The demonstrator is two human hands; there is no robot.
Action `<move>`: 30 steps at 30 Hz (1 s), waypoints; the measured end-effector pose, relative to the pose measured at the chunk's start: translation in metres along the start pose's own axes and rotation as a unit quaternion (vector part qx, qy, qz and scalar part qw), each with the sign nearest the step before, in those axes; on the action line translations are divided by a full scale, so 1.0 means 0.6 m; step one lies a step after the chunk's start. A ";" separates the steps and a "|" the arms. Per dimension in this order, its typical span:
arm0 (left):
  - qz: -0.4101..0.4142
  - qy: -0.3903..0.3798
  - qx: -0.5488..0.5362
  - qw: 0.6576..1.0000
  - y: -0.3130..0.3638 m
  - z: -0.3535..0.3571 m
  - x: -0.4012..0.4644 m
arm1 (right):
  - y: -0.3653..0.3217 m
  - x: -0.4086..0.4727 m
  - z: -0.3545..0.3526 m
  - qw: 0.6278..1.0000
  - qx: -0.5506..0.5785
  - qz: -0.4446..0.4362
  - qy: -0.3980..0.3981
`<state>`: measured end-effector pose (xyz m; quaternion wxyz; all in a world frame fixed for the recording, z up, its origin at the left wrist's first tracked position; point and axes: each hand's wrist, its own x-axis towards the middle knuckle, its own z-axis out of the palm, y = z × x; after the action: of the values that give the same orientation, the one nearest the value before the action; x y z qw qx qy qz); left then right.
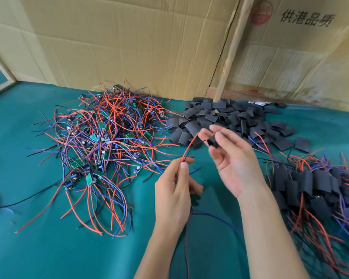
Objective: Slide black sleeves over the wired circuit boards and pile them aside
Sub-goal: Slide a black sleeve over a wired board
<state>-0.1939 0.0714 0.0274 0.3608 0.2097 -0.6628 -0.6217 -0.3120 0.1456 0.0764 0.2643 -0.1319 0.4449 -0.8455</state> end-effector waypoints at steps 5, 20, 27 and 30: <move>-0.004 0.014 -0.005 1.000 -0.005 0.000 0.000 | 0.009 0.001 0.011 0.994 0.002 -0.035 0.102; -0.001 0.005 0.065 0.998 -0.012 0.005 -0.001 | 0.027 -0.008 0.047 0.996 -0.037 -0.039 0.064; 0.003 0.005 0.078 0.997 -0.013 0.005 -0.003 | 0.017 -0.007 0.033 0.993 -0.085 -0.054 0.065; 0.006 0.000 0.079 0.997 -0.014 0.006 -0.003 | 0.015 -0.006 0.028 0.993 -0.072 -0.044 0.079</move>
<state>-0.1966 0.0741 0.0191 0.3471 0.2339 -0.7110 -0.5650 -0.2984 0.1319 0.0788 0.1804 -0.1025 0.5178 -0.8300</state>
